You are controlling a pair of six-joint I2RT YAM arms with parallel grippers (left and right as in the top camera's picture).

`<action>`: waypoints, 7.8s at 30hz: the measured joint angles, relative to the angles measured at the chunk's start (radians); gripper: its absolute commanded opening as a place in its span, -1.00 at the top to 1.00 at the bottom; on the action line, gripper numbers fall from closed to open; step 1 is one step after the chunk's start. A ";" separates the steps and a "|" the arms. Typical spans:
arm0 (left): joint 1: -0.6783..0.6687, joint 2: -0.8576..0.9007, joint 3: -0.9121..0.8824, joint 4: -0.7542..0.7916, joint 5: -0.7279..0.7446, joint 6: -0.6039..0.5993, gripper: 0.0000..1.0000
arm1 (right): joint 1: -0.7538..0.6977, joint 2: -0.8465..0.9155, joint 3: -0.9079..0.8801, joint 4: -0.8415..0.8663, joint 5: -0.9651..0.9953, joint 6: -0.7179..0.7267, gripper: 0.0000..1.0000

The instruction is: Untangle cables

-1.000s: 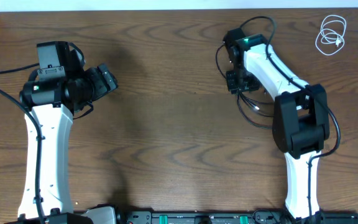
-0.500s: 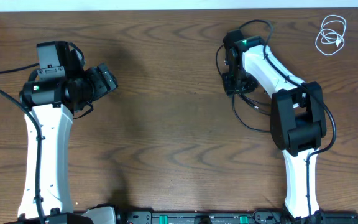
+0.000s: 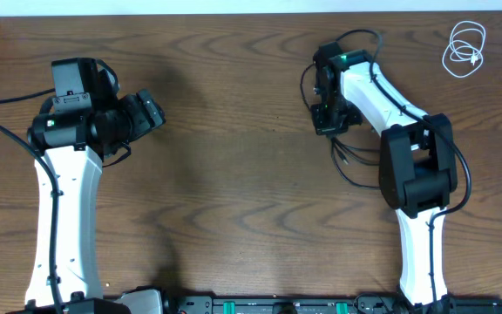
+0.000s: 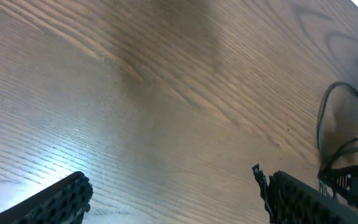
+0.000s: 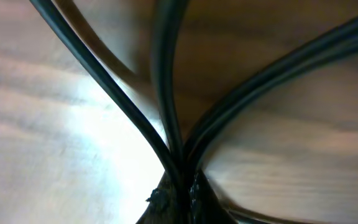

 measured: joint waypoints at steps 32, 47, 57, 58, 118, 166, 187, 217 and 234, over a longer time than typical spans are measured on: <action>0.000 0.001 0.000 0.000 0.000 0.000 -0.96 | -0.548 -1.002 0.166 -0.257 -0.079 -0.018 0.98; 0.000 0.001 0.000 0.000 0.000 0.000 -0.95 | -1.048 -0.996 0.125 -0.357 0.116 0.130 0.98; 0.000 0.001 0.000 0.000 0.000 0.000 -0.95 | -1.140 -0.745 0.062 -0.310 0.141 0.148 0.98; 0.000 0.001 0.000 0.000 0.000 0.000 -0.95 | -1.144 -0.718 0.060 -0.306 0.140 0.148 0.98; 0.000 0.001 0.000 0.000 0.000 0.000 -0.95 | -1.140 -0.298 0.043 0.208 -0.040 0.307 0.98; 0.000 0.002 0.000 0.000 0.000 0.000 -0.95 | -0.613 -0.904 0.086 -0.034 -0.365 -0.119 -0.98; 0.000 0.002 0.000 0.000 0.000 0.000 -0.95 | -0.395 -1.004 0.087 -0.415 -0.322 -0.168 -0.98; 0.000 0.002 0.000 0.000 0.000 0.000 -0.95 | -0.367 -1.795 -1.157 0.870 -0.225 -0.272 -0.99; 0.000 0.002 0.000 0.000 0.000 0.000 -0.95 | -0.367 -2.301 -1.856 1.218 -0.198 -0.273 -0.99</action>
